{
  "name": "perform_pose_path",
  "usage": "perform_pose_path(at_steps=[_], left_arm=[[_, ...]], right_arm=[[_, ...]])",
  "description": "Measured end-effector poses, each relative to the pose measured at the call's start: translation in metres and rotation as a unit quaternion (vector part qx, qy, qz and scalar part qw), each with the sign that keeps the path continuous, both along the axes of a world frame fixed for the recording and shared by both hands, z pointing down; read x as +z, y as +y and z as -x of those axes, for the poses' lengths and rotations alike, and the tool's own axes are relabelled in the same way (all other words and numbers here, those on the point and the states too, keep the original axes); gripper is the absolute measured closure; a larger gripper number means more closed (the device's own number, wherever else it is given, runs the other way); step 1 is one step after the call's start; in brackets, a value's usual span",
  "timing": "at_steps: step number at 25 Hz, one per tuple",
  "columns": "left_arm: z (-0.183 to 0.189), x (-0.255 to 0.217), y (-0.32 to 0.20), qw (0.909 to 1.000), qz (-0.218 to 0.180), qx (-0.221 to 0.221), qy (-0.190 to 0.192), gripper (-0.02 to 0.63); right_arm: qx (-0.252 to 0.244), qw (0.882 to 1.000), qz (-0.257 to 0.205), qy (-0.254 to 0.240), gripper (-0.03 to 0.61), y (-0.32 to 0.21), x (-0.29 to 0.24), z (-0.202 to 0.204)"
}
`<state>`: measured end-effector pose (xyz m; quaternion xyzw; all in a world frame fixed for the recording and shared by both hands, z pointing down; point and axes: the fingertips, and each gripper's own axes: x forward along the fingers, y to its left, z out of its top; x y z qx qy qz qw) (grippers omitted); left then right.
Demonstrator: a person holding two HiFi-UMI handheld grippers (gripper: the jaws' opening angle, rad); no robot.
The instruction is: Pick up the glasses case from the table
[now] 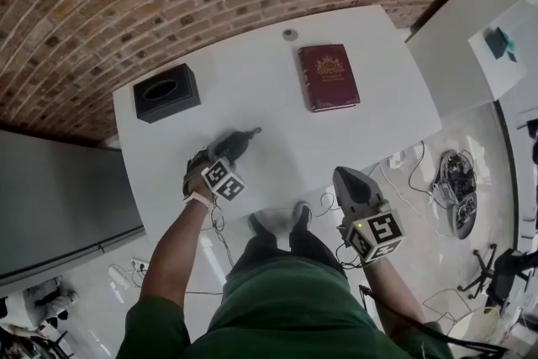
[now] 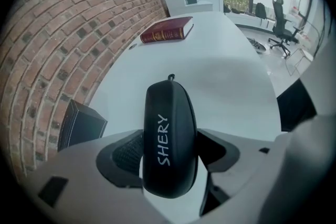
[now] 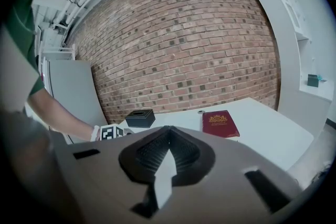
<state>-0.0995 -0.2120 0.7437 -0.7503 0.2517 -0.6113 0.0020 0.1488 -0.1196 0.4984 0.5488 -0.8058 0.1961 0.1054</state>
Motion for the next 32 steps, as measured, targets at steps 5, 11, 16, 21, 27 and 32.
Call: perform_pose_path(at_steps=[5,11,16,21,27,32], left_arm=[[-0.001,-0.015,0.009,0.9992,-0.015,-0.018,0.032,0.307],[-0.008,-0.047,0.024,0.9921,-0.016,-0.06,0.109,0.307],[-0.01,-0.078,0.037,0.9846,-0.033,-0.074,0.155,0.307],[-0.01,-0.108,0.053,0.9742,-0.049,-0.099,0.196,0.307],[-0.015,-0.148,0.07,0.9559,-0.07,-0.126,0.256,0.307],[-0.017,-0.183,0.08,0.935,-0.089,-0.151,0.308,0.307]], right_arm=[[-0.007,1.0,0.002,-0.001,0.577,0.0,0.0,0.003],[-0.023,1.0,-0.005,0.007,0.577,-0.001,-0.003,0.009],[-0.037,0.999,-0.006,0.011,0.577,-0.003,-0.004,0.017],[-0.052,0.998,-0.018,0.01,0.577,-0.008,-0.013,0.028],[-0.062,0.997,-0.029,0.018,0.577,-0.008,-0.022,0.034],[-0.069,0.997,-0.038,0.019,0.577,-0.007,-0.029,0.037]])
